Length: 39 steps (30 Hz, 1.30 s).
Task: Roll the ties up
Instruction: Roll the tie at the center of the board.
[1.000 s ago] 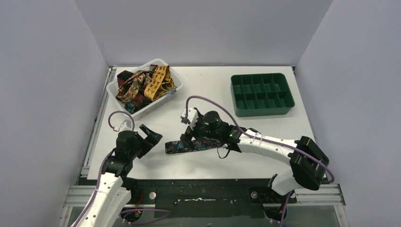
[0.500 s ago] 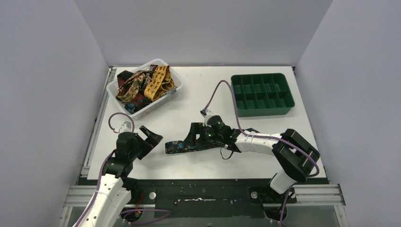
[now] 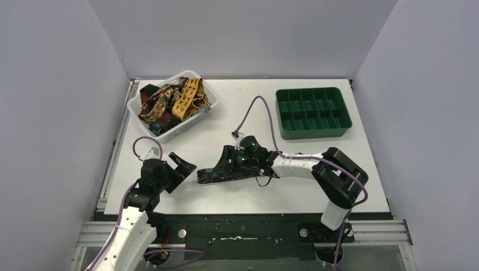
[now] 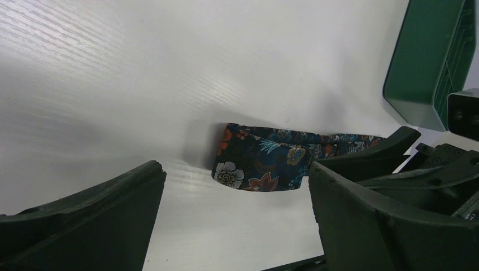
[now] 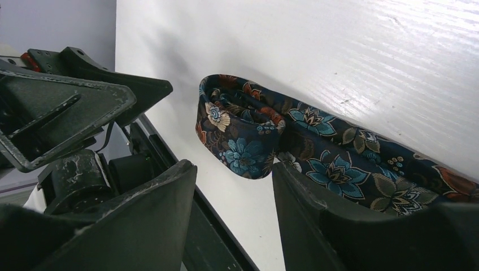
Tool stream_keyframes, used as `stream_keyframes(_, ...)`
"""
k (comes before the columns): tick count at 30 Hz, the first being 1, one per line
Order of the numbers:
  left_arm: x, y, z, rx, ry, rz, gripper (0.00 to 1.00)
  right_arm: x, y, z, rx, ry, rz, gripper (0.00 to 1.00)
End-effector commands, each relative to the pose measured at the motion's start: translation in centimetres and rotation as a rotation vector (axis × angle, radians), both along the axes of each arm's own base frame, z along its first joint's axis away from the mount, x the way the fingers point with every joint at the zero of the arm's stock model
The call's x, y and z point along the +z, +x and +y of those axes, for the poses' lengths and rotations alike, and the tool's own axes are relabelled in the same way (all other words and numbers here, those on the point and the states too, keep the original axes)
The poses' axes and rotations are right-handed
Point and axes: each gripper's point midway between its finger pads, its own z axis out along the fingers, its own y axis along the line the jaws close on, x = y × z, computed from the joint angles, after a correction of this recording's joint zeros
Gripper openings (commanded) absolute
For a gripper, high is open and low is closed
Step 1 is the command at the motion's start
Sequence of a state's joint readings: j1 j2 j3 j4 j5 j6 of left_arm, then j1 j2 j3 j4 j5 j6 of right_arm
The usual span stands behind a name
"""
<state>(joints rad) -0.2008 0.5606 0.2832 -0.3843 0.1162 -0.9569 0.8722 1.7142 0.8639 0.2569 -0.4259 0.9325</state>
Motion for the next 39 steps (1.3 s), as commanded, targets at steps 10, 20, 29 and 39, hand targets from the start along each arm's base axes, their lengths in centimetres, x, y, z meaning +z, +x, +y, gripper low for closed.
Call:
stream_keyframes(10,0.9,0.8,-1.0,-0.05,-0.035,-0.052,0.97,0.8,0.7,1.1,0.02,0.058,0.038,0.41)
stream_keyframes(20,0.3,0.7,-2.1,-0.102,-0.074,-0.045,0.97,0.0,1.3,0.6,0.012,0.06,0.066,0.36)
stream_keyframes(29,0.2,0.7,-2.6,-0.127,-0.091,-0.046,0.95,-0.5,0.9,1.0,0.041,0.07,0.089,0.36)
stream_keyframes(39,-0.2,0.4,-3.3,-0.166,-0.116,-0.035,0.93,-1.5,1.0,0.9,0.045,0.051,0.113,0.31)
